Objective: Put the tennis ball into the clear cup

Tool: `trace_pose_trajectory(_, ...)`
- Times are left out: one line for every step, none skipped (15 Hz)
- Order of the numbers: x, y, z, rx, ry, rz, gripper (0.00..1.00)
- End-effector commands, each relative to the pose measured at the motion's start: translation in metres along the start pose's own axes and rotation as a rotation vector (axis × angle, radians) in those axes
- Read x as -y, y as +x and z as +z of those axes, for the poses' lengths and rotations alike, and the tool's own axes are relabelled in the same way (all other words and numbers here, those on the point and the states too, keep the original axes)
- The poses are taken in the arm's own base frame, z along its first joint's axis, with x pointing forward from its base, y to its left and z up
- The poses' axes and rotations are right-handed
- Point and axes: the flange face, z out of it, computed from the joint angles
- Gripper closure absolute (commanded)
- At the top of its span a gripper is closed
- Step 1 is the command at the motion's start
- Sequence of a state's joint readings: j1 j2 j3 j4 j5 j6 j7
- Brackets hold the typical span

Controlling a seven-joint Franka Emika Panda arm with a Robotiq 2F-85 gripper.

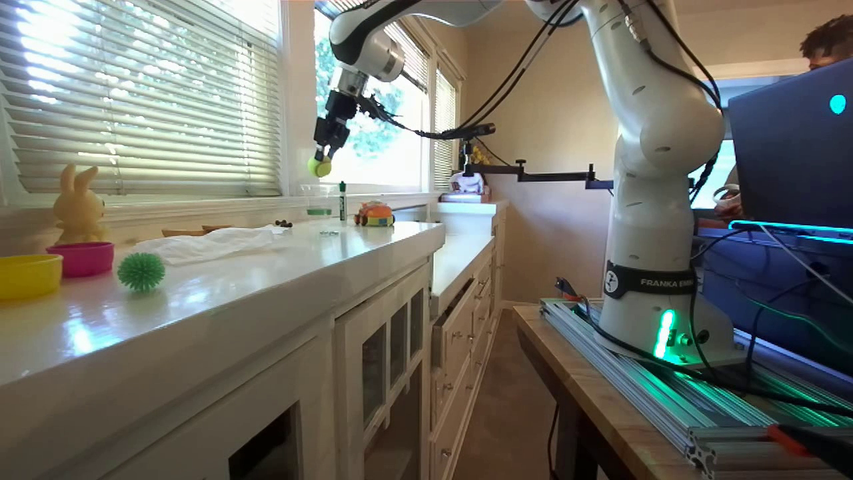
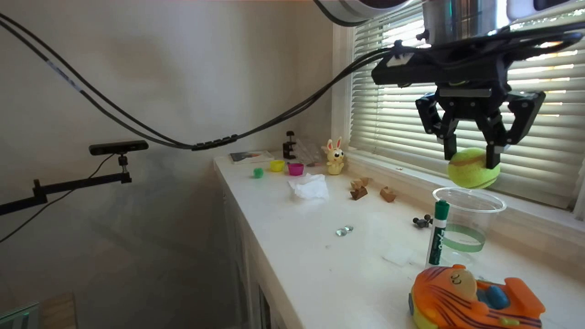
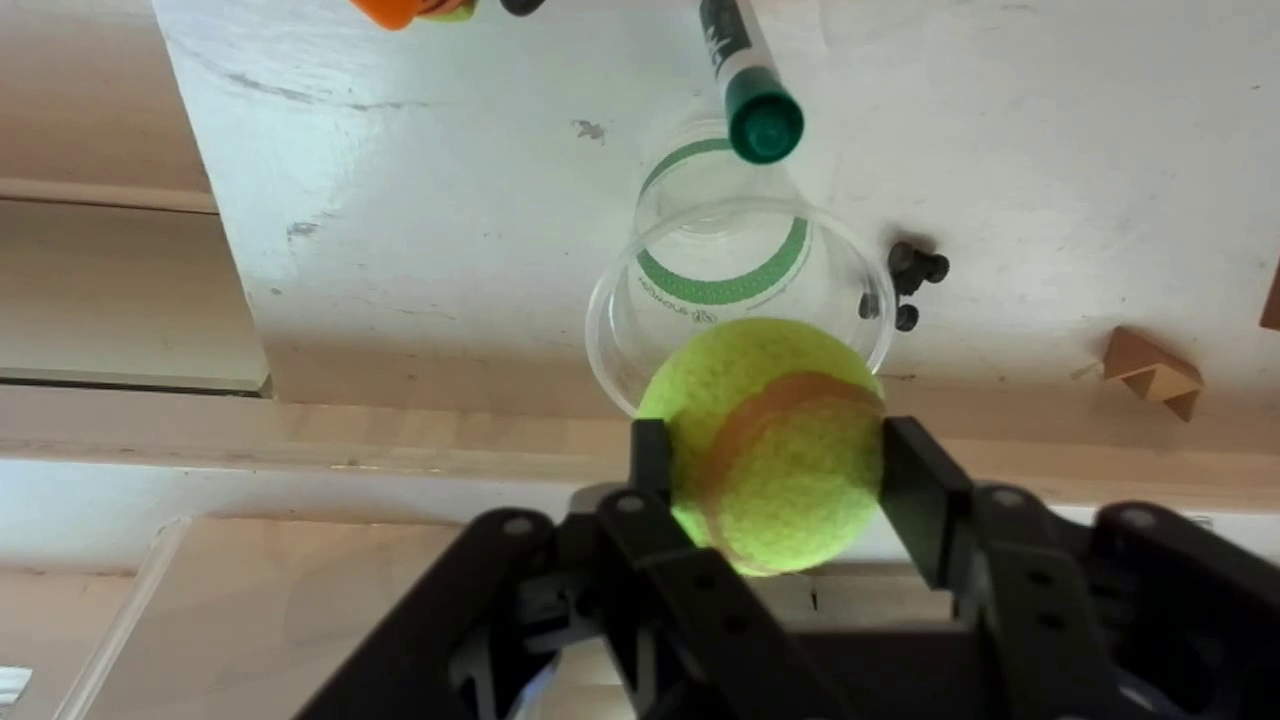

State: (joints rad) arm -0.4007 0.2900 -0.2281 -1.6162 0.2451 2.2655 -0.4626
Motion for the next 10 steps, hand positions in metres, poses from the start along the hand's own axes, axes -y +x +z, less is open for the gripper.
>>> trace_pose_trajectory(-0.005, 0.007, 0.003, -0.040, 0.020, 0.019, 0.69)
trace_pose_trajectory(-0.006, 0.007, 0.005, -0.041, 0.022, 0.023, 0.69)
trace_pose_trajectory(-0.006, 0.007, 0.007, -0.040, 0.024, 0.025, 0.69)
trace_pose_trajectory(-0.006, 0.006, 0.008, -0.037, 0.026, 0.027, 0.69)
trace_pose_trajectory(-0.006, 0.006, 0.010, -0.037, 0.028, 0.026, 0.69)
trace_pose_trajectory(-0.006, 0.006, 0.011, -0.037, 0.030, 0.028, 0.69)
trace_pose_trajectory(-0.006, 0.006, 0.012, -0.035, 0.032, 0.029, 0.69)
trace_pose_trajectory(-0.005, 0.007, 0.013, -0.038, 0.035, 0.027, 0.69)
trace_pose_trajectory(-0.006, 0.007, 0.014, -0.041, 0.039, 0.027, 0.69)
trace_pose_trajectory(-0.006, 0.007, 0.015, -0.038, 0.037, 0.030, 0.69)
